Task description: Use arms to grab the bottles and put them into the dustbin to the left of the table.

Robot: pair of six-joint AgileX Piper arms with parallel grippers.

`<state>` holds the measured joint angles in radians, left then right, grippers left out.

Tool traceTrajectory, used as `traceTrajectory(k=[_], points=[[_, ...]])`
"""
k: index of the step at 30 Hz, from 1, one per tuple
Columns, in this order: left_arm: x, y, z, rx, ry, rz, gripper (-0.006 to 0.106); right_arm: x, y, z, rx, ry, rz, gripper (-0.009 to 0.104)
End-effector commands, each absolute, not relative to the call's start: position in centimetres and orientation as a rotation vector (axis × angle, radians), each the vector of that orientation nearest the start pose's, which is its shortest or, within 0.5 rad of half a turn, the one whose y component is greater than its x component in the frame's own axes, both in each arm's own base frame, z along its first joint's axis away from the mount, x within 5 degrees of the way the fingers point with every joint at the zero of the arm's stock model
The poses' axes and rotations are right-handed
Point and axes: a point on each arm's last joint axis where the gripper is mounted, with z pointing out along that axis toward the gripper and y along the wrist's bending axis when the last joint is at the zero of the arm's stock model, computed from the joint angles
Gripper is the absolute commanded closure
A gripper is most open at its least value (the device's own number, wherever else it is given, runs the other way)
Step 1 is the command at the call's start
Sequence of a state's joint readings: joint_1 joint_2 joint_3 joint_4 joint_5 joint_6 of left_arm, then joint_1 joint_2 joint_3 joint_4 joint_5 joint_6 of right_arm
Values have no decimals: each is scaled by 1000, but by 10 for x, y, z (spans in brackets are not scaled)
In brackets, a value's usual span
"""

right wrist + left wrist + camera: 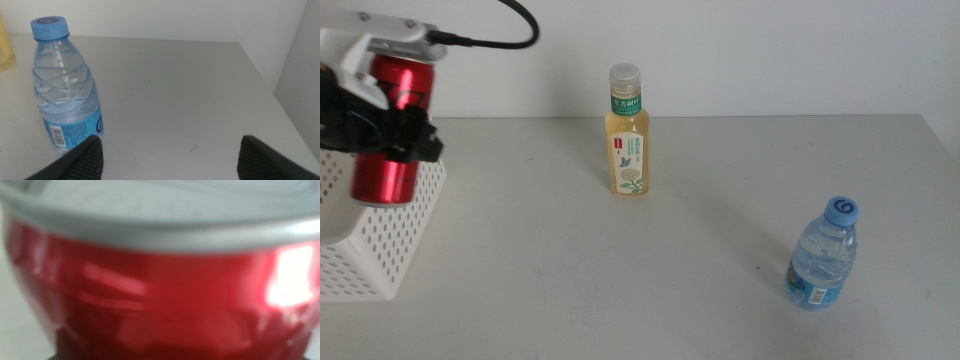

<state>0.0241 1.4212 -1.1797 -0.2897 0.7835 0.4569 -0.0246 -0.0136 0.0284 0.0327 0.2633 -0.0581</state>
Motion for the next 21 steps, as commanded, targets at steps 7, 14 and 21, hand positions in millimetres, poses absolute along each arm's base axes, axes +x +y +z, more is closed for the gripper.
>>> traceTrajectory(k=[7,14,21], points=[[336,65,350,177,2543,-43,102,54,-1,191,-15,1656,-56,1],[368,88,332,183,2637,11,102,54,-1,191,-15,1656,-56,1],[382,100,303,149,2708,104,102,54,-1,191,-15,1656,-56,1]])
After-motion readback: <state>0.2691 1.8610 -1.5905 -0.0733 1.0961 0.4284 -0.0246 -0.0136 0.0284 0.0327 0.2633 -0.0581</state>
